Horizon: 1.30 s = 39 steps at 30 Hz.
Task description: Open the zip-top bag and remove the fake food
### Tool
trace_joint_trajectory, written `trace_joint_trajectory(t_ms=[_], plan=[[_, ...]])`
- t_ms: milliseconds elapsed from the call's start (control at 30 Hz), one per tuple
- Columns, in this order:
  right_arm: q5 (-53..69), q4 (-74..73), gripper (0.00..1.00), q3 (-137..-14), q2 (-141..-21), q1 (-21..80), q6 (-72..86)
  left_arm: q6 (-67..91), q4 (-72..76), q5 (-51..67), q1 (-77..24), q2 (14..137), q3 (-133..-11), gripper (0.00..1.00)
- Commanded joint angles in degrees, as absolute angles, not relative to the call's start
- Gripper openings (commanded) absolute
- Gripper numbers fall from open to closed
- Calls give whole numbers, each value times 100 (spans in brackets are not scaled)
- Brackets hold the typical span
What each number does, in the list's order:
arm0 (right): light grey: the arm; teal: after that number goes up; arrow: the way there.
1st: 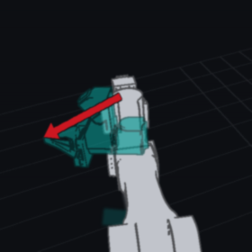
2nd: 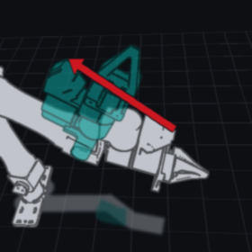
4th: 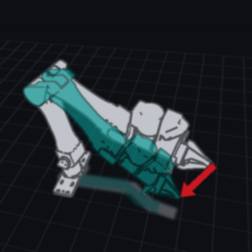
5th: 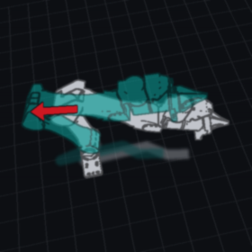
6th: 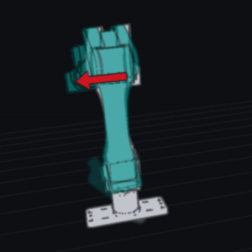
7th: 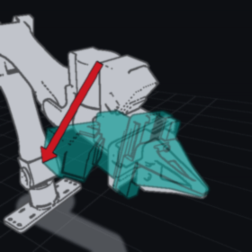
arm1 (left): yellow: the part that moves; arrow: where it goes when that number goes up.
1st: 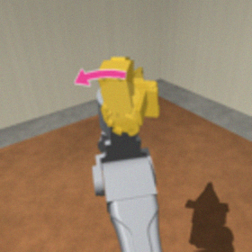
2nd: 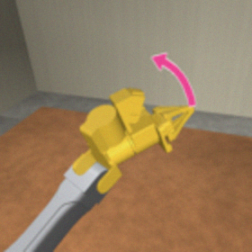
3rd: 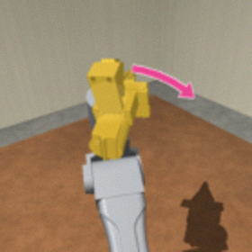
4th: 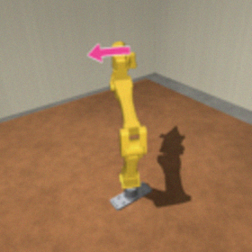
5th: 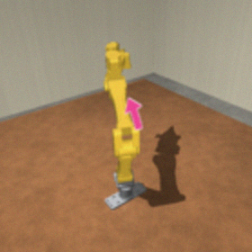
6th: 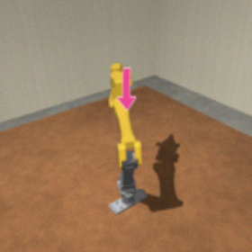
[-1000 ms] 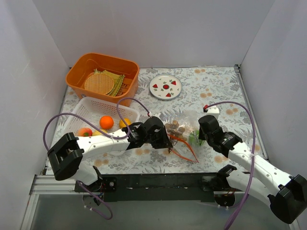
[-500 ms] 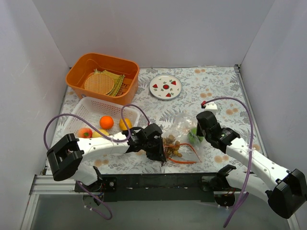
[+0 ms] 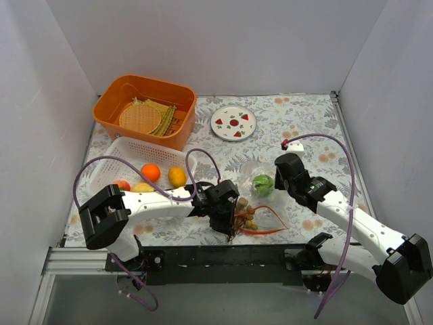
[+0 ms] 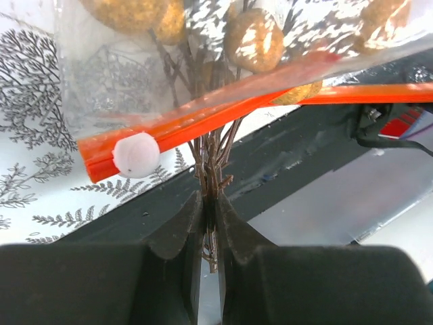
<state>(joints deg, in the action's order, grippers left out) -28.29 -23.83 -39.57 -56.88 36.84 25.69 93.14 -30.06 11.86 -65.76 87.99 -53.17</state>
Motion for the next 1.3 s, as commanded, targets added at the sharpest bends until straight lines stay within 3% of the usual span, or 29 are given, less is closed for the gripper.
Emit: trace_joint_trajectory(t_ms=[0,167,633,1267], plan=[[-2560,-2233,1,-4306,-5476,3700,2602,9115,-3480,906,-6601,9017,-5730,0],[-2101,-2364,1,-4447,-5353,3700,2663,9105,-3630,791,-6601,9237,-5941,0],[-2672,-2452,1,-4210,-5783,3341,2488,8877,-4236,747,-6794,8904,-6363,0],[-2689,-2030,1,-4394,-6486,3041,2391,8394,-3577,2865,-6943,8358,-5775,0]])
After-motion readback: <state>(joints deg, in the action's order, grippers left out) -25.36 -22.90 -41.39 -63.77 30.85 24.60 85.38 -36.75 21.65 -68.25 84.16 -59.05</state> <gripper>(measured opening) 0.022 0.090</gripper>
